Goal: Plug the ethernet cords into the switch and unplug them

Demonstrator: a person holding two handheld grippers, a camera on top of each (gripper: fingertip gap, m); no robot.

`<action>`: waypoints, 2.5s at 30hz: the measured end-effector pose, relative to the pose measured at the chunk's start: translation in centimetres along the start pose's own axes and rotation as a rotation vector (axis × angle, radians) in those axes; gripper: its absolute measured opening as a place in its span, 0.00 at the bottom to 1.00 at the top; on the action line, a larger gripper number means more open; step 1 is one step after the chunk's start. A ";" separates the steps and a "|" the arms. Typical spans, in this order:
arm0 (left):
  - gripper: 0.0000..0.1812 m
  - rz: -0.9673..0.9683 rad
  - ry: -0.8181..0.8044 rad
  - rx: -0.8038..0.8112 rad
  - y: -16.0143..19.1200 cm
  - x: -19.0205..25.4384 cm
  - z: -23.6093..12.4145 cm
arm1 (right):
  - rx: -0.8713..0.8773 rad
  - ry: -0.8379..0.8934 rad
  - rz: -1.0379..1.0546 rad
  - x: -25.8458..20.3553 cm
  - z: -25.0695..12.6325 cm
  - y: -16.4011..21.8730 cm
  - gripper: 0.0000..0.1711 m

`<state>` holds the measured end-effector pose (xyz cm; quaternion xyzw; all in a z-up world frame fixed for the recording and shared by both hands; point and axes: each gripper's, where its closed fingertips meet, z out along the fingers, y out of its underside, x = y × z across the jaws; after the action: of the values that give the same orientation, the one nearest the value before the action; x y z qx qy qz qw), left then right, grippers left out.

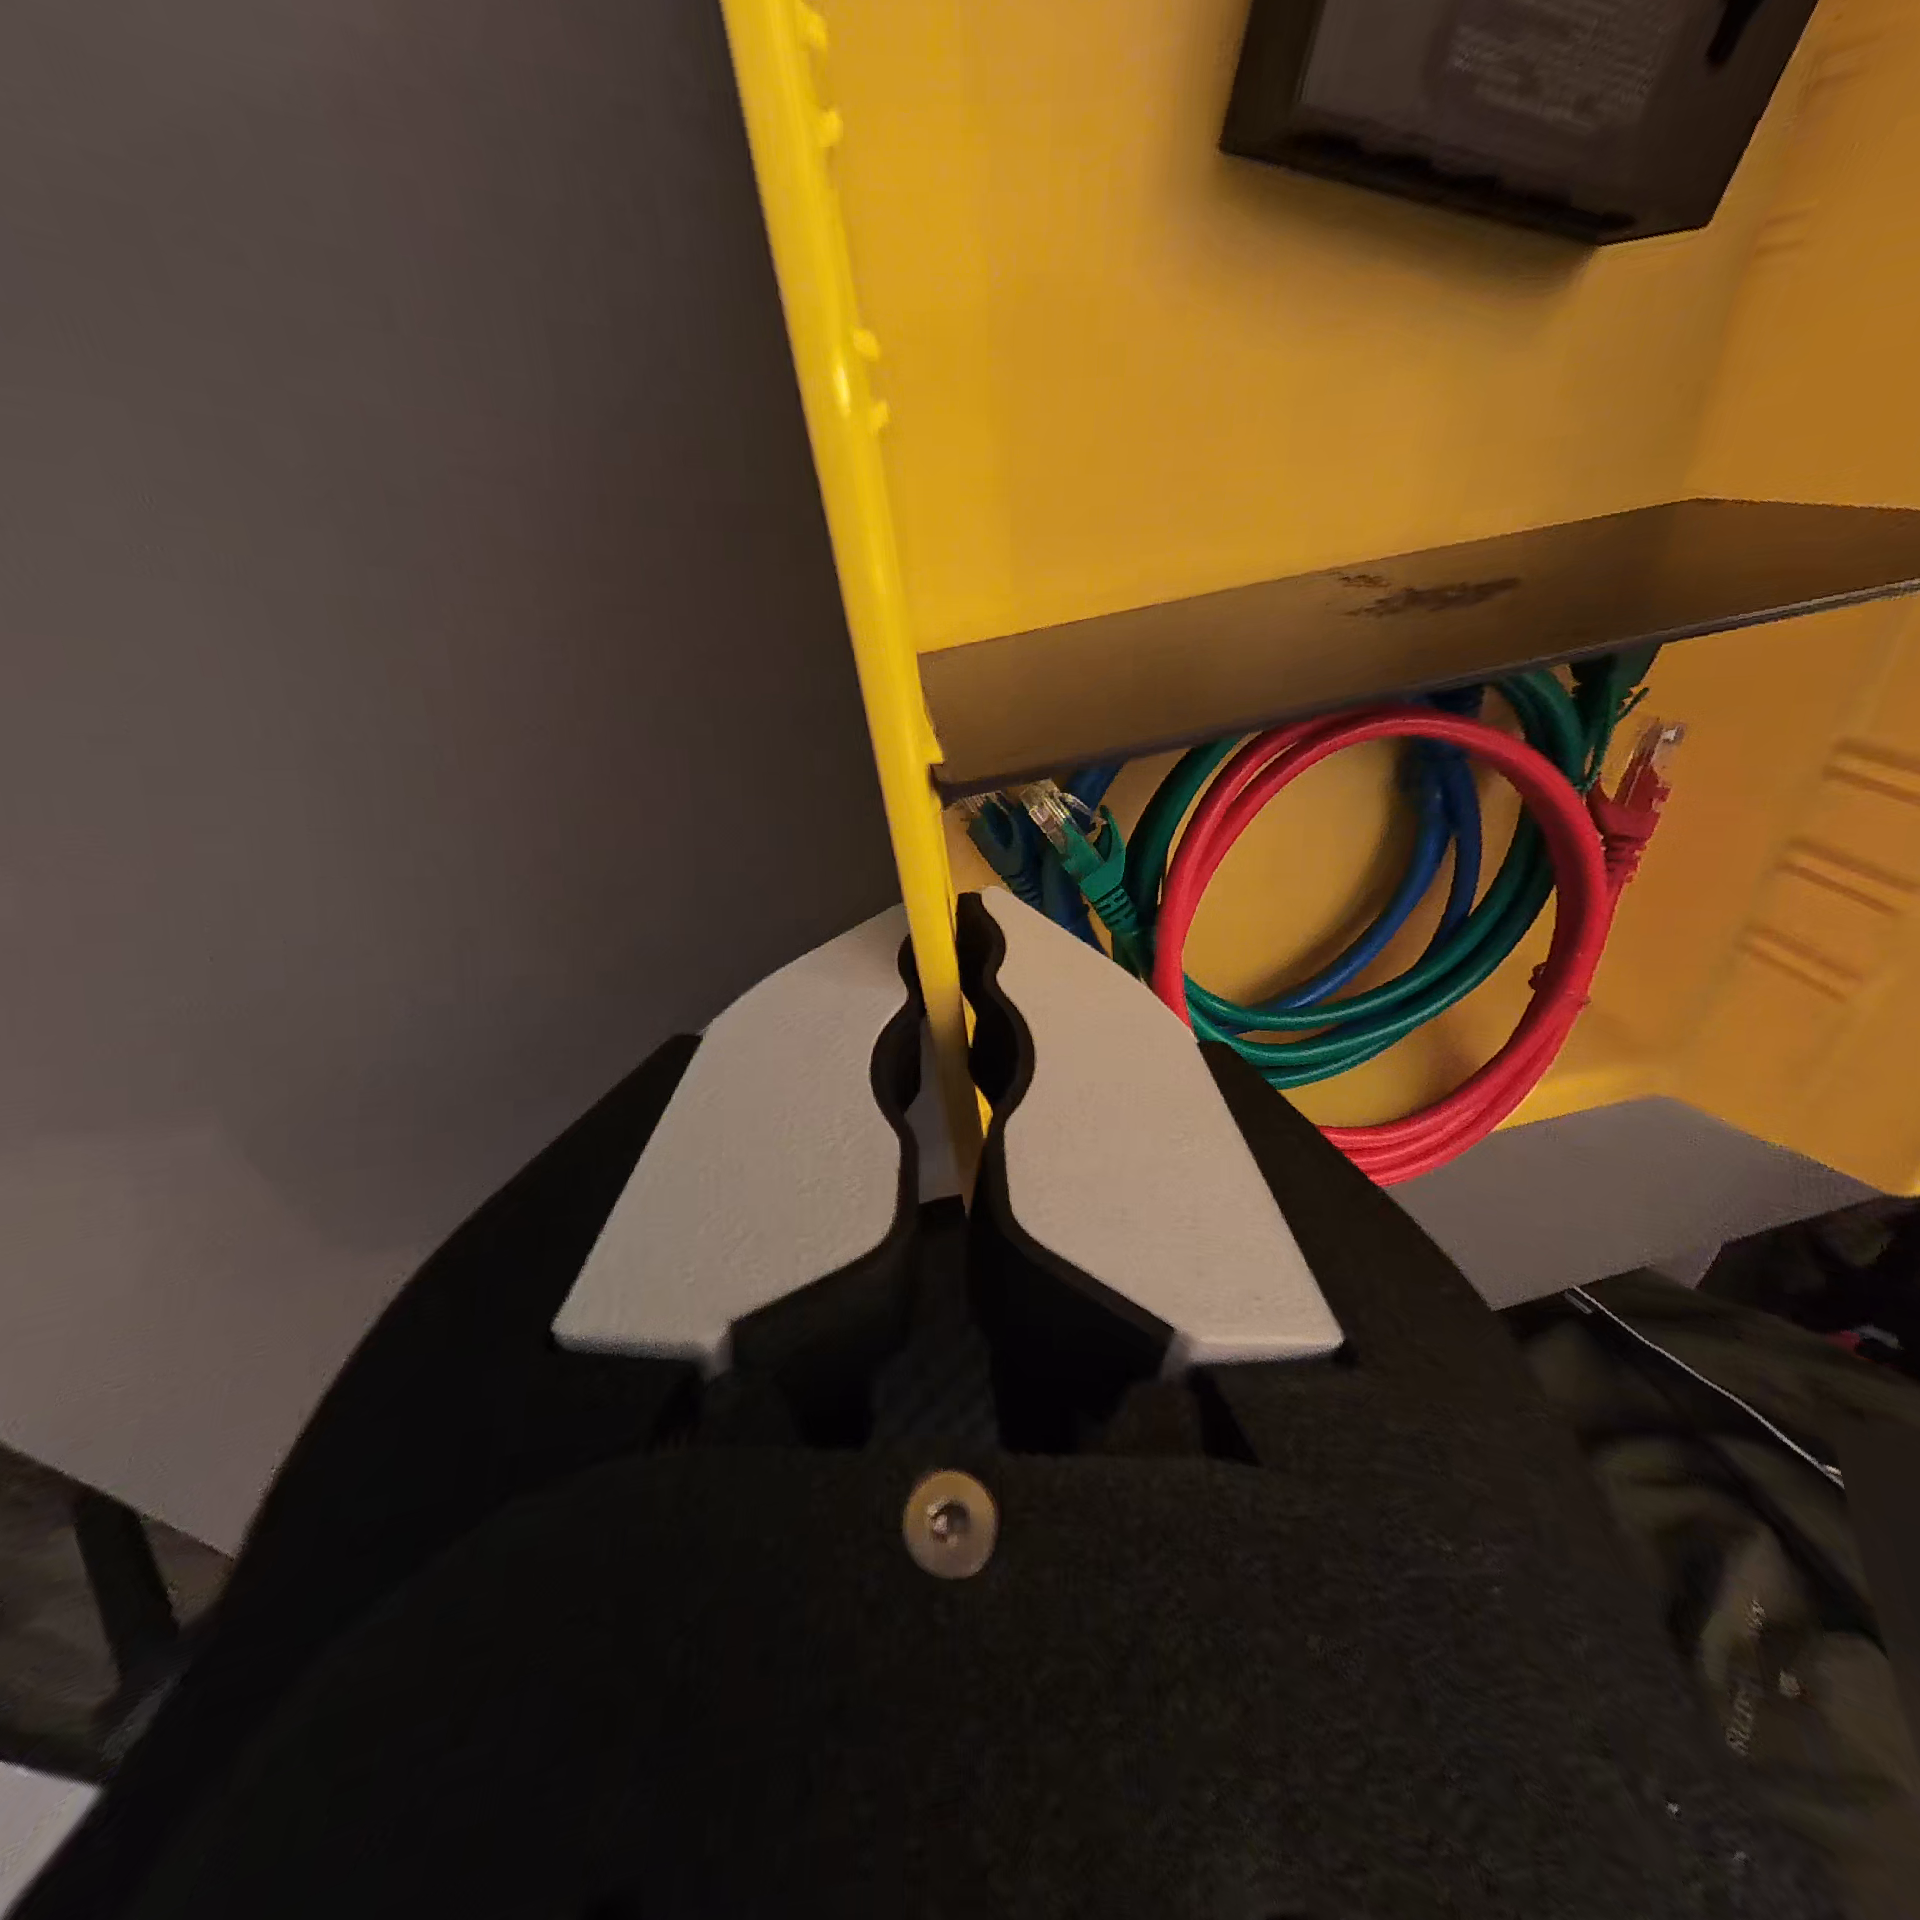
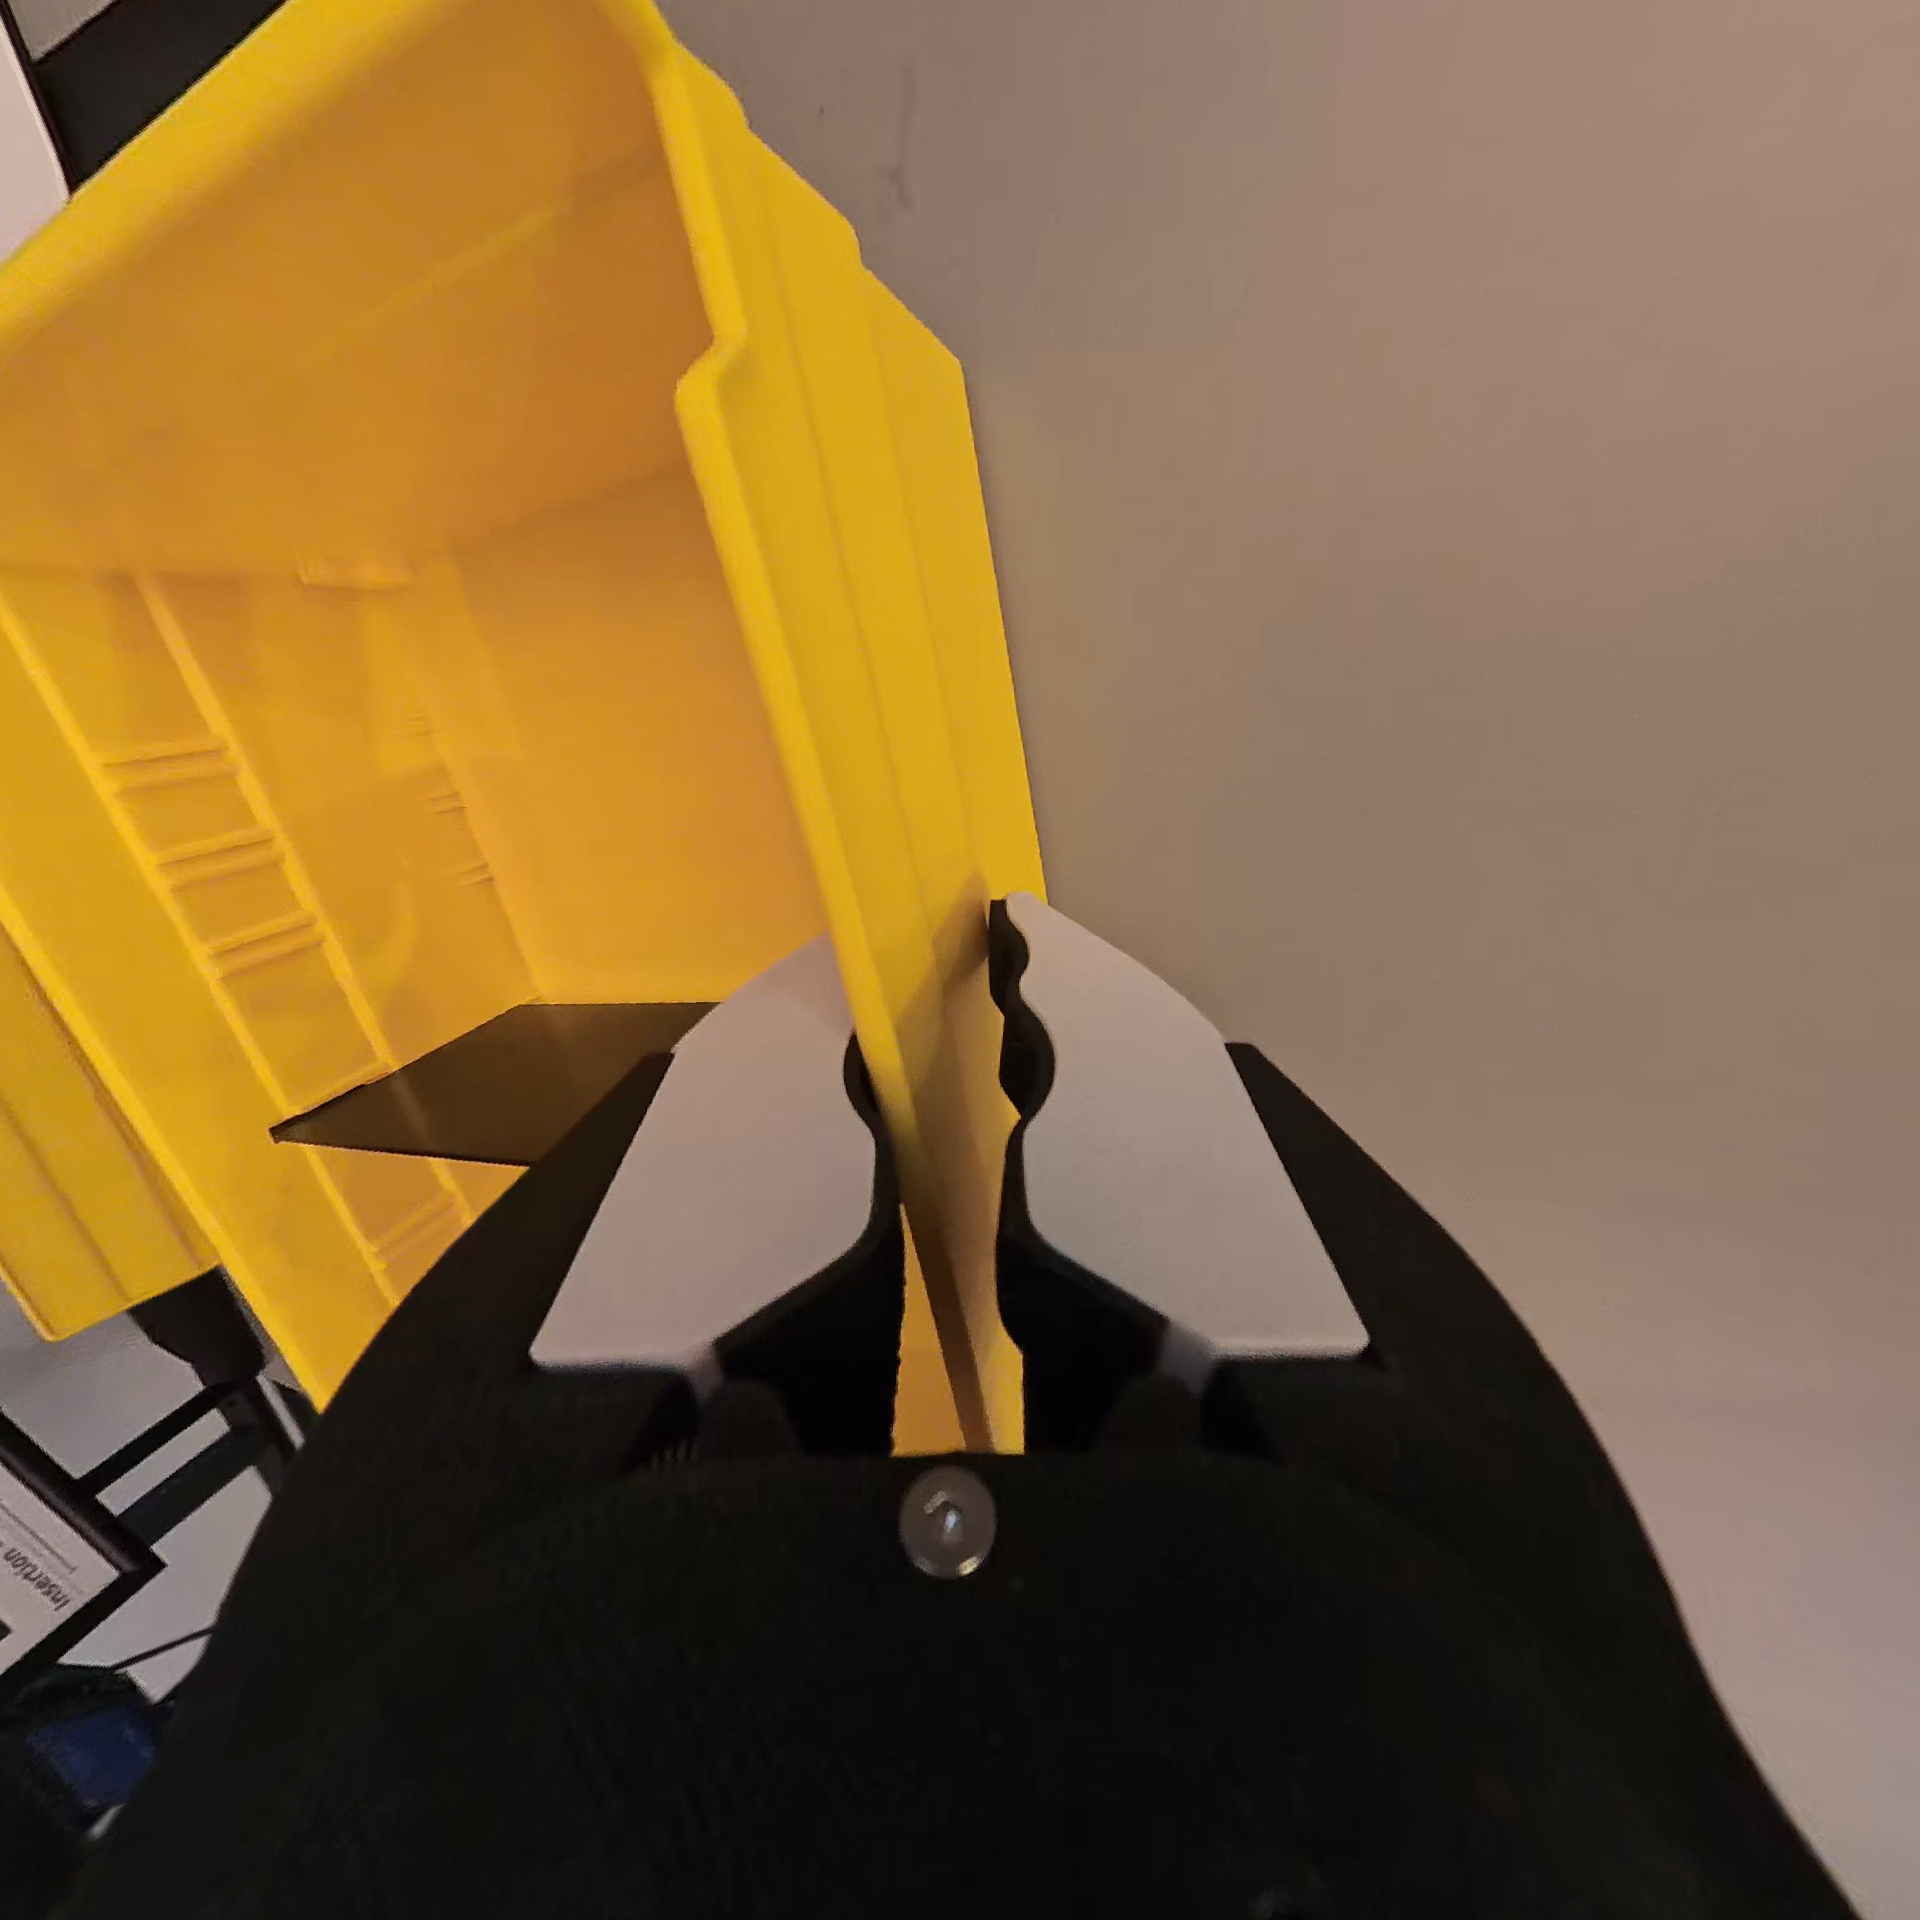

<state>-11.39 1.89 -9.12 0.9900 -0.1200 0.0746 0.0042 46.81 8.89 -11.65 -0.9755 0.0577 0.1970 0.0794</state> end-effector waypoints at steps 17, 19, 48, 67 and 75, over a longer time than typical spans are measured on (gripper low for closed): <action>0.02 -0.115 0.000 0.065 2.0 -7.9 -1.2 | -0.079 0.115 -0.054 -0.9 0.5 1.0 0.05; 0.02 -0.127 0.012 0.061 2.4 -8.0 -1.2 | -0.083 0.111 -0.071 -0.9 0.5 1.0 0.05; 0.14 -0.214 0.119 0.249 4.0 -11.1 -2.4 | -0.090 0.058 -0.153 -0.8 0.5 0.9 0.07; 0.21 -0.062 0.209 0.655 5.1 -10.2 -11.4 | 0.041 0.107 -0.253 -1.4 -3.3 0.0 0.05; 0.27 0.285 0.178 0.969 6.3 -4.4 -15.3 | 0.487 0.092 -0.387 -7.4 -13.1 -1.1 0.03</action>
<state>-19.35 -2.76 5.28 0.8419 -0.2043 0.2054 -0.4553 45.14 8.26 3.30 -0.9285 -0.0798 0.1143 0.3441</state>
